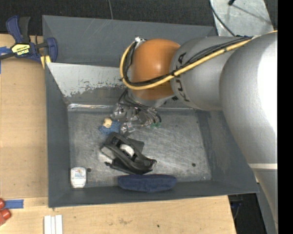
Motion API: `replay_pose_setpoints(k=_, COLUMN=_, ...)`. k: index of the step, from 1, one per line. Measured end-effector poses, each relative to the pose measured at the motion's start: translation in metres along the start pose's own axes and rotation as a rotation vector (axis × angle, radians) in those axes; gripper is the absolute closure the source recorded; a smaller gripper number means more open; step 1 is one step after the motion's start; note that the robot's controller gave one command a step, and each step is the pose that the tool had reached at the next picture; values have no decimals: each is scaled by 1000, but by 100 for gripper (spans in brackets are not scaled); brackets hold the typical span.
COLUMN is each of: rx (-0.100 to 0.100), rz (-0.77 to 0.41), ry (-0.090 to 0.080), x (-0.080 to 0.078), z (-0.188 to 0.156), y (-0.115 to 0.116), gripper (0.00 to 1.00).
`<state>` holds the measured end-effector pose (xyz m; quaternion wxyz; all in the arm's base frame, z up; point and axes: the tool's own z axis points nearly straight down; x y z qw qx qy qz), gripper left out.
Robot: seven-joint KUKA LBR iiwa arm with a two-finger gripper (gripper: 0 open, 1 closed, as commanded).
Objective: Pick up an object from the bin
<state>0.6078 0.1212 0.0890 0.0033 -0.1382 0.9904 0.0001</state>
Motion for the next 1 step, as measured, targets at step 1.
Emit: replay_pose_setpoints(k=1, rx=1, rz=-332, ry=-6, x=-6, z=-190, y=-18, gripper=100)
